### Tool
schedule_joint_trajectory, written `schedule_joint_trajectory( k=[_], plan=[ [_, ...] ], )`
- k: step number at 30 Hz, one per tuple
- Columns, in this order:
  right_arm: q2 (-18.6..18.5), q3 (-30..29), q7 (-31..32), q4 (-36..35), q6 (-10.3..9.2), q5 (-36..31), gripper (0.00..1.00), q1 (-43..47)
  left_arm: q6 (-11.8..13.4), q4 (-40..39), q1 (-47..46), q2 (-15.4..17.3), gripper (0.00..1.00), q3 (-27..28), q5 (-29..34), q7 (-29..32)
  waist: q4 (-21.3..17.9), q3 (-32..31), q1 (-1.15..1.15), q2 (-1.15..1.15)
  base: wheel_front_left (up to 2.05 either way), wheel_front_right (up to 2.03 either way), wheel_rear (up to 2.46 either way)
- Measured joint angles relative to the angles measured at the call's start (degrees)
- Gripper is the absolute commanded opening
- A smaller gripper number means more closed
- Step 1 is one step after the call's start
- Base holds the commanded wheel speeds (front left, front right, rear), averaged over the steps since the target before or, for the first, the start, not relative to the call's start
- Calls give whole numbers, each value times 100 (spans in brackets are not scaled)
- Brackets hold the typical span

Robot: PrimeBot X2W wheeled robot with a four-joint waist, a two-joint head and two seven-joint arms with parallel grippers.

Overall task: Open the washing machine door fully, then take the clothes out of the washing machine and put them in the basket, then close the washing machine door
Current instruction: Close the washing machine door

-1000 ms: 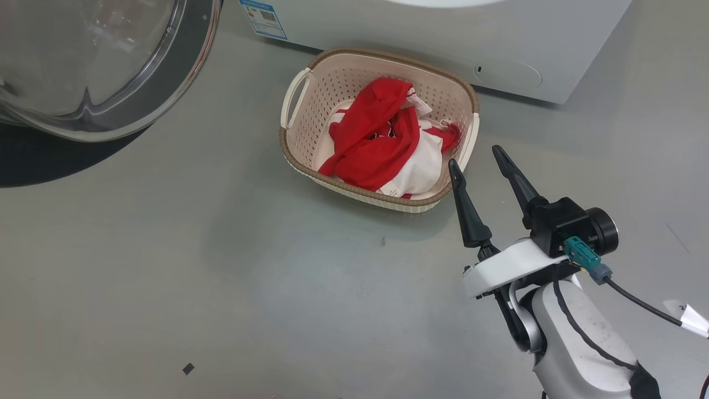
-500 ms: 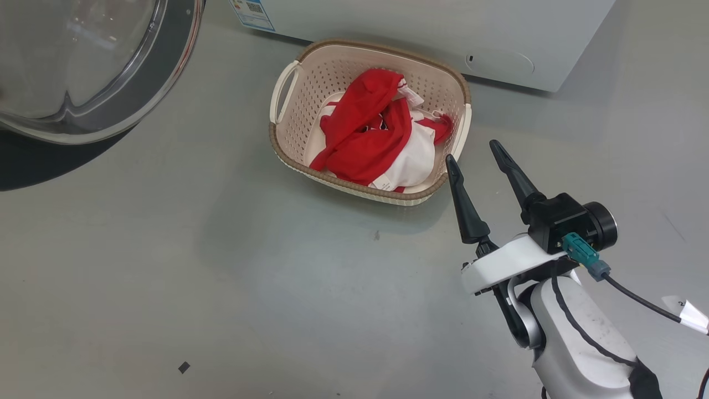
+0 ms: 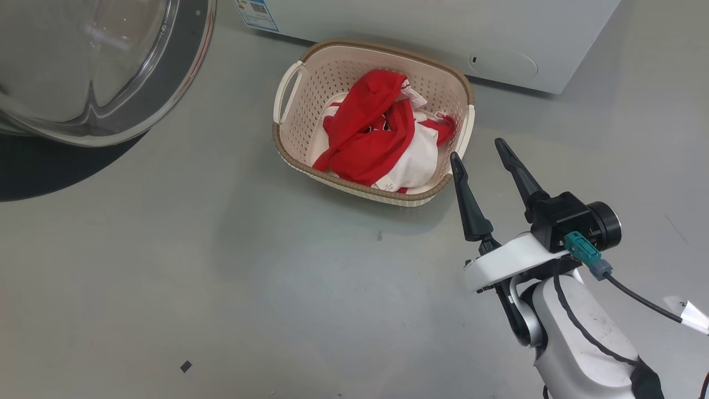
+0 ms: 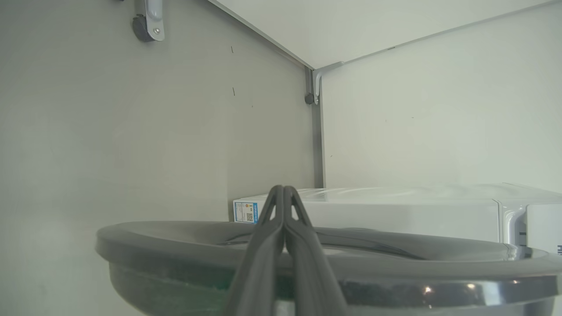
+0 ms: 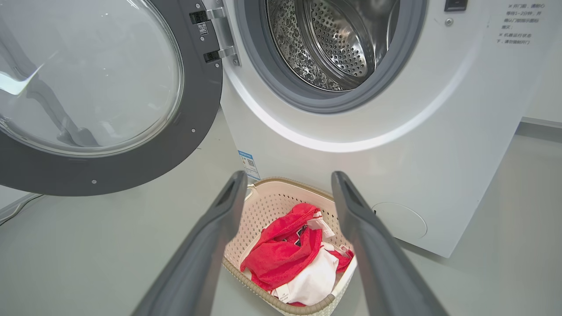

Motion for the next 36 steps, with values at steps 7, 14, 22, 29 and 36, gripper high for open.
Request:
schedule_joint_trajectory(
  k=[7,14,22,29,36],
  plan=[
    [1,-43,-1,48,-1,5,100,-1,-168,100,1,-123,0,-126,1,233,72,-97,0,0,0,0,0],
    [2,-46,-52,125,1,64,100,0,-407,216,16,-203,0,-208,-8,682,129,-251,0,0,0,0,0],
    [8,-38,-60,209,20,220,100,6,-631,285,51,-300,0,-379,-14,1358,158,-453,0,0,0,0,0],
    [12,-116,-111,263,23,311,100,46,-710,337,129,-531,0,-528,-74,2011,182,-653,0,0,0,0,0],
    [26,-120,-112,279,16,335,100,140,-784,271,190,-647,0,-715,-73,2554,270,-797,0,0,0,0,0]
  ],
)
